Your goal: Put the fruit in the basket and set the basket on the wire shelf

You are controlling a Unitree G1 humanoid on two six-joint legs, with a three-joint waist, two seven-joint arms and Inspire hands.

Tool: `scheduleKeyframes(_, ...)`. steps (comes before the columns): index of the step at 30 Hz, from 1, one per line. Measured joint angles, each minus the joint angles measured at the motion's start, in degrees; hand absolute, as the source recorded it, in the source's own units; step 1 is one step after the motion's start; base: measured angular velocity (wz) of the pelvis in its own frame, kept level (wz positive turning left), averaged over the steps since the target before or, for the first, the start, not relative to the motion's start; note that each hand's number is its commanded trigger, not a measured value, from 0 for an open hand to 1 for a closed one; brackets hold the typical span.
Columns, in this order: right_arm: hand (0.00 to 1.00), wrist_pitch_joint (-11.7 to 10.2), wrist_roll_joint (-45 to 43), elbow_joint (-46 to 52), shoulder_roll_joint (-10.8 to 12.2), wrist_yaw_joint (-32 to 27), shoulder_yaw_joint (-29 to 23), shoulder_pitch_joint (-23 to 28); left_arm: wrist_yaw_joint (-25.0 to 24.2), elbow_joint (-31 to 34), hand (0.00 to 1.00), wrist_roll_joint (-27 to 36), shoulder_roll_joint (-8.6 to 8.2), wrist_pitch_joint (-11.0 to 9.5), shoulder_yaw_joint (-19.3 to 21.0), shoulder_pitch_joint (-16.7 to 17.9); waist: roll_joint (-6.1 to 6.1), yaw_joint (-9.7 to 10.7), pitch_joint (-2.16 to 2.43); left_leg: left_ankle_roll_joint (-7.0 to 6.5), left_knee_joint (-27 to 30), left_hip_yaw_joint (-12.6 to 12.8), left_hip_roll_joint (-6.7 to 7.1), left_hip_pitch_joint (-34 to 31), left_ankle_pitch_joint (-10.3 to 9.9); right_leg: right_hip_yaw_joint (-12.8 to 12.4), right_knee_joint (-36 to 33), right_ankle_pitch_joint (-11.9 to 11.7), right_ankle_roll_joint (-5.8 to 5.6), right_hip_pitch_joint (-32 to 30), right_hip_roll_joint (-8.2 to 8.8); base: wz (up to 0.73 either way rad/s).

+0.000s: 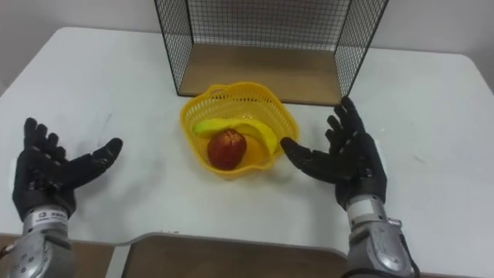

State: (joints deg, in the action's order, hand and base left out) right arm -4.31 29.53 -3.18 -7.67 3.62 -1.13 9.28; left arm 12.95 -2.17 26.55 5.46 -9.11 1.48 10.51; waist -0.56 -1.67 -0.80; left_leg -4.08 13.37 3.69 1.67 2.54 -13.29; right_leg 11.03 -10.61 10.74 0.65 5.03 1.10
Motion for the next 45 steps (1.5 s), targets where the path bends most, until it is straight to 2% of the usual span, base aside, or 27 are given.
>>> scheduleKeyframes(4, 0.0, 0.0, 4.24, -3.44, 0.51, 2.59, 0.1, -0.33, -4.38, -1.1, 0.0, 0.38, -0.32, 0.41, -0.9, -0.22, -0.1, 0.15, -0.03, 0.0, 0.16, 0.4, 0.01, 0.06, 0.0, -0.21, -0.04, -0.01, 0.01, 0.13, 0.03, -0.02)
scheduleKeyframes(9, 0.0, 0.07, 11.08, -5.56, 0.69, 3.65, 1.52, -0.5, -6.86, -2.84, 0.0, 0.39, -0.49, 1.7, -1.55, -0.26, -0.15, 0.01, -0.07, -0.01, -0.02, 0.8, -0.06, -0.08, -0.01, -0.3, -0.21, -0.05, 0.07, -0.01, 0.01, -0.04)
scheduleKeyframes(15, 0.0, 0.07, 13.25, -6.26, 0.69, 5.49, 2.17, -1.88, -9.85, -3.16, 0.0, 0.44, -0.51, 1.78, -1.86, -0.26, -0.16, 0.04, -0.06, -0.01, 0.11, 0.86, -0.07, 0.2, -0.01, -0.29, -0.12, -0.05, 0.08, 0.25, 0.01, 0.0)
scheduleKeyframes(29, 0.0, 0.06, 13.32, -7.8, 0.71, 6.07, 4.41, -2.77, -12.24, -4.06, 0.0, 0.82, -0.84, 1.87, -2.95, -1.19, -0.47, 0.0, -0.28, -0.02, 0.08, 0.93, -0.07, 0.87, 0.0, -0.81, 0.04, -0.05, 0.08, 0.77, -0.18, 0.0)
scheduleKeyframes(36, 0.0, 0.06, 13.28, -8.27, 0.72, 6.06, 4.41, -4.07, -12.5, -4.22, 0.0, 0.88, -0.63, 2.31, -4.5, -1.37, -0.5, 1.4, -0.29, -0.02, 0.22, 0.81, -0.05, -0.18, -0.01, -0.65, -0.14, -0.07, 0.11, 0.05, -0.33, 0.0)
scheduleKeyframes(39, 0.0, 0.09, 12.48, -9.62, 0.74, 6.06, 4.6, -5.02, -13.23, -4.22, 0.0, 0.77, -0.65, 3.11, -6.11, -2.65, -0.61, 1.51, -0.21, -0.02, 0.38, 0.89, -0.08, -0.35, -0.01, -0.85, -0.24, -0.09, 0.14, -0.36, -0.08, -0.01)
scheduleKeyframes(45, 0.0, 0.09, 6.53, -9.65, 0.67, 5.69, 5.57, -6.29, -16.09, -4.17, 0.0, 0.29, -0.72, 3.31, -8.53, -6.45, -0.66, 1.46, -0.22, -0.03, 0.28, 1.06, -0.08, -0.24, 0.02, -1.22, -0.13, -0.08, 0.14, -0.51, -0.07, -0.02)
